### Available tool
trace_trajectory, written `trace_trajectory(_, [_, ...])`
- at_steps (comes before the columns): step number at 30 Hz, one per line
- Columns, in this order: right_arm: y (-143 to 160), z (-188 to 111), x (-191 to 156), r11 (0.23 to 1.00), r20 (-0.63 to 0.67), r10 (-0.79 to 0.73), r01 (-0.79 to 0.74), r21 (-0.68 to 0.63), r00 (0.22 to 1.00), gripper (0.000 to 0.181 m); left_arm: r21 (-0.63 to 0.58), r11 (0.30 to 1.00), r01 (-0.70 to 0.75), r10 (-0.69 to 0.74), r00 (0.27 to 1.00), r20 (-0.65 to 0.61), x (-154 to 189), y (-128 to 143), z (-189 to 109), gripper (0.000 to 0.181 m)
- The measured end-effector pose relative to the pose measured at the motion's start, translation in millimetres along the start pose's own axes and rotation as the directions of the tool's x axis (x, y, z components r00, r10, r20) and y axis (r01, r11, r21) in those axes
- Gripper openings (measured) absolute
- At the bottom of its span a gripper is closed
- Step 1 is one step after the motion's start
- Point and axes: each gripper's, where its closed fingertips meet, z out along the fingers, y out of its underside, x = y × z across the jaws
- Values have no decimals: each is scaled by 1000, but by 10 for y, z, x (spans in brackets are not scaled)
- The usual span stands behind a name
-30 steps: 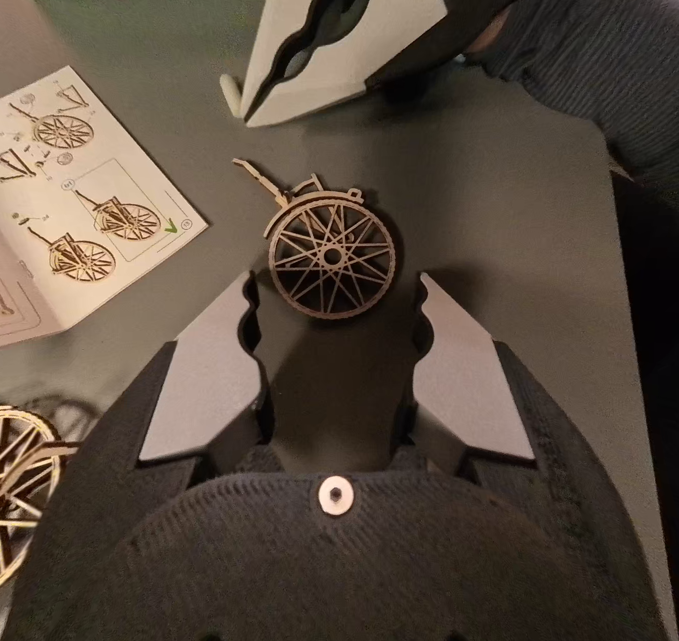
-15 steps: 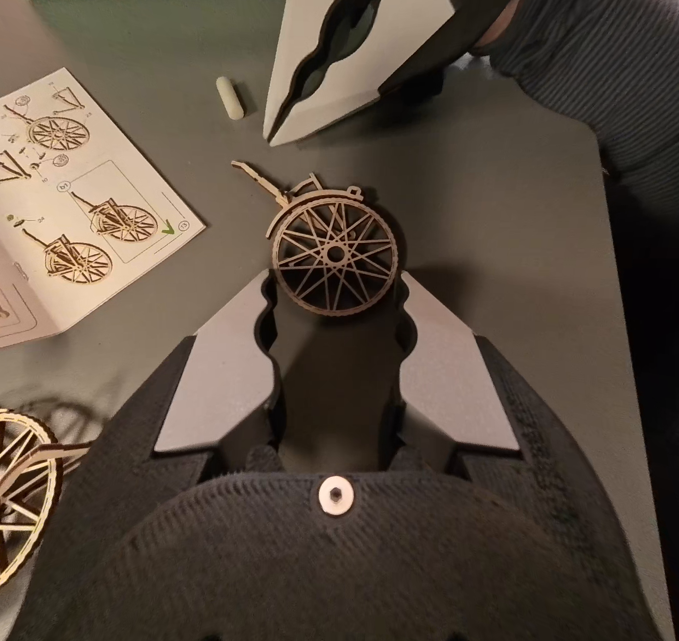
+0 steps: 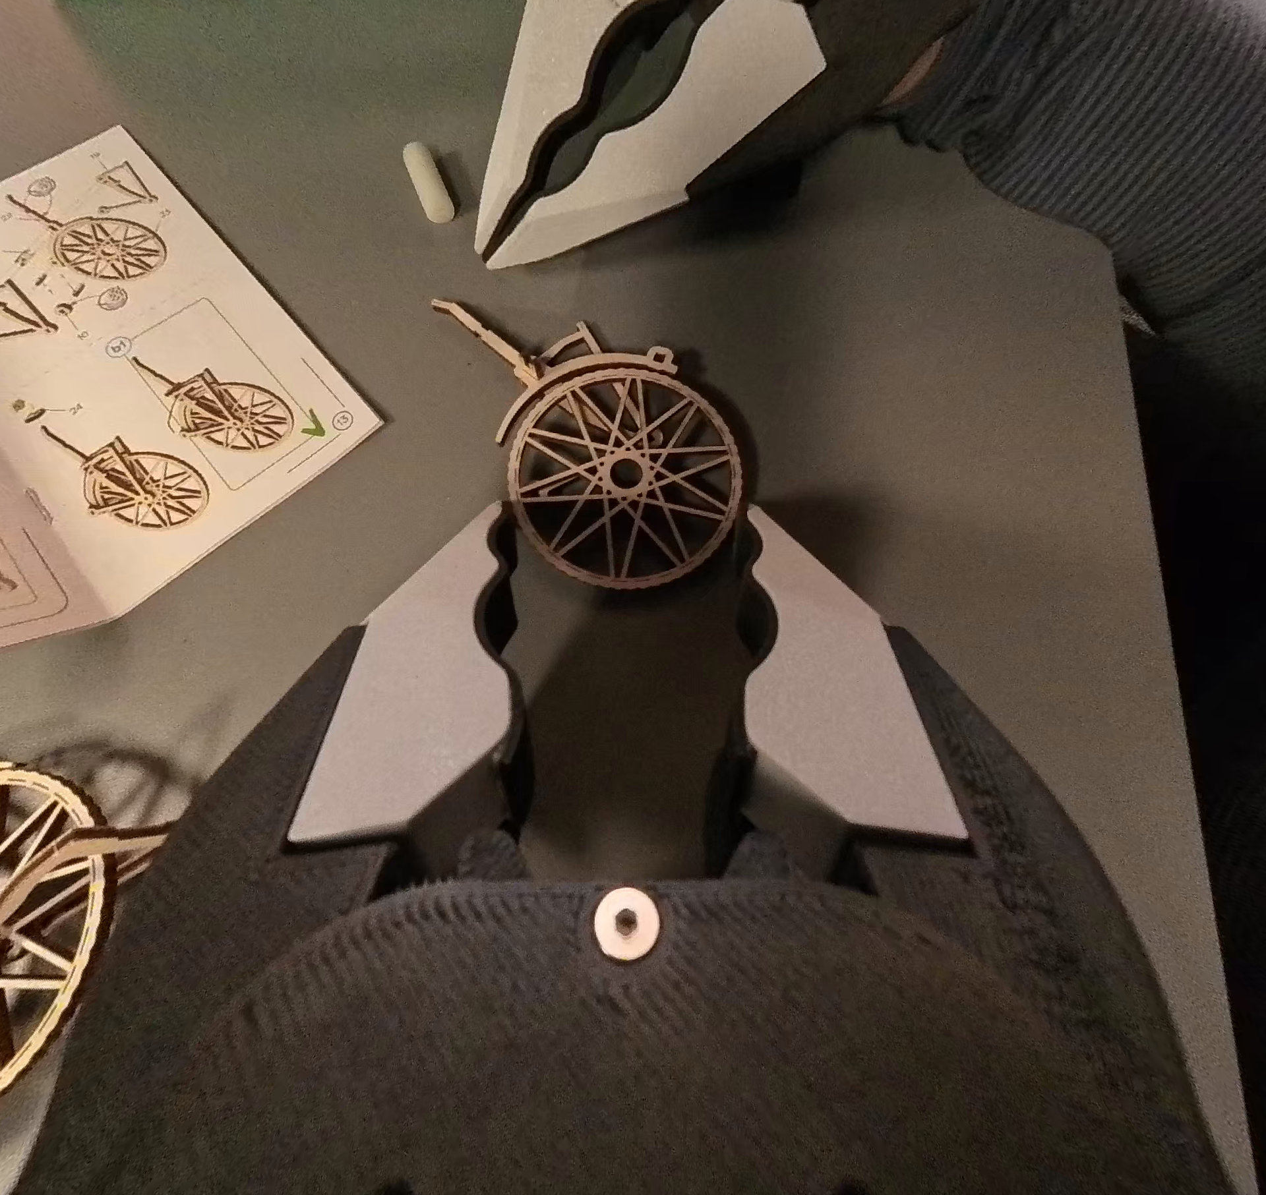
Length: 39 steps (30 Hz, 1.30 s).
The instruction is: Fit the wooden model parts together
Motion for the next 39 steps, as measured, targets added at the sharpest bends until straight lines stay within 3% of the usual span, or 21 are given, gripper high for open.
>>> trace_trajectory(12, [3,3,5,1000,-2,-1,1,0,1000,0,1,1000,-7,7,1000,2,5,-1,-6,63])
trace_trajectory(16, [2,2,7,1000,-4,-1,1,1,1000,0,70,997,-26,26,1000,3,36,-28,-159,63])
trace_trajectory(22, [-43,-51,84,998,-40,47,-46,40,998,0,20,990,137,-138,987,83,-284,259,-538,63])
trace_trajectory(25, [-76,-89,113,995,-57,77,-73,66,995,0,-26,981,194,-191,978,88,-379,404,-601,63])
trace_trajectory(28, [-114,-123,122,992,-70,87,-80,93,994,0,-43,979,201,-197,977,75,-402,431,-614,75])
trace_trajectory(31, [-127,-135,122,991,-67,94,-87,104,993,0,41,989,143,-146,986,82,-382,226,-632,77])
trace_trajectory(33, [-150,-155,108,985,-38,134,-129,119,990,0,70,996,51,-55,997,51,-262,69,-582,66])
trace_trajectory(36, [-233,-214,13,932,100,327,-338,132,940,8,9,992,-128,127,992,26,-151,-2,-401,51])
trace_trajectory(39, [-216,-210,-175,895,166,434,-445,38,886,13,-14,966,-258,258,966,-16,-121,-71,-265,38])
